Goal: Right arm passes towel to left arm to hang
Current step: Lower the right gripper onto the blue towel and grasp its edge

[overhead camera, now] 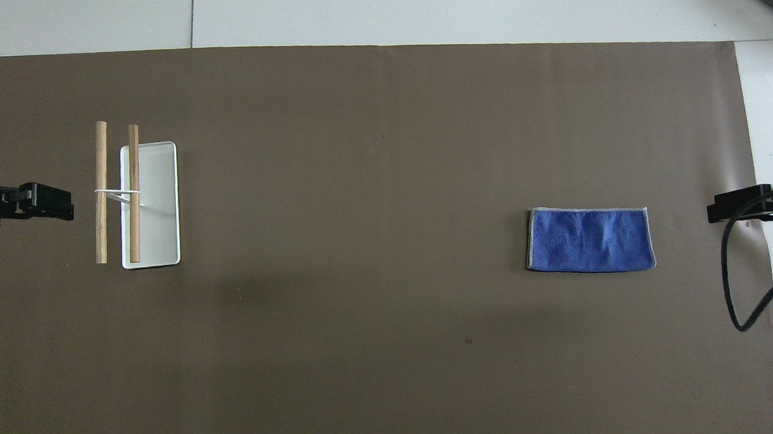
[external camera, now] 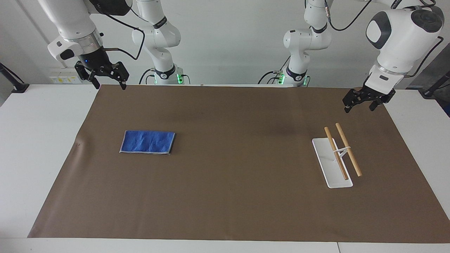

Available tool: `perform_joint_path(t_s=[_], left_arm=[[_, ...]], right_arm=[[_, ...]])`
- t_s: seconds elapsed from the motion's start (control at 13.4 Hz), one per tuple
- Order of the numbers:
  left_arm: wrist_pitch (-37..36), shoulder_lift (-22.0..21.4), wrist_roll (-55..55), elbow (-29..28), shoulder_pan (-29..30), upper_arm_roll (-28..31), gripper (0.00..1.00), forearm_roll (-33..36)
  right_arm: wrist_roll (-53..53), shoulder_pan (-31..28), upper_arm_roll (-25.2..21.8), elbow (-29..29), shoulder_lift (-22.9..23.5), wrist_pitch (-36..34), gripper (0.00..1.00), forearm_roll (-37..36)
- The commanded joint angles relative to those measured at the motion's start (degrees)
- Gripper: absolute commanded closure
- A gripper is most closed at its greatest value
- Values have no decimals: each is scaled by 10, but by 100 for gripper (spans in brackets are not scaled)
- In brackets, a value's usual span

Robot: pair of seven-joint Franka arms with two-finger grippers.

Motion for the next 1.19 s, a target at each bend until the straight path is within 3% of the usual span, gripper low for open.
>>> perform_joint_path(t_s=[0.0, 0.37, 0.6, 0.97, 1.12], left_arm=[[-1, -7, 5, -7, 2, 1, 0, -9], [-1, -7, 5, -7, 1, 1, 0, -9], [-1, -7, 5, -7, 1, 2, 0, -9], [-1, -7, 5, -7, 1, 1, 0, -9], [-1, -7, 5, -7, 1, 1, 0, -9]], right_arm=[[3, 0, 3, -48, -18, 57, 0, -1], [2, 0, 3, -167, -1, 227, 0, -1], [-9, 0, 3, -210, 39, 286, 0, -1], [-15, -1, 3, -309, 118, 480, 0, 17], [-25, 0, 3, -324, 133, 517, 0, 18]])
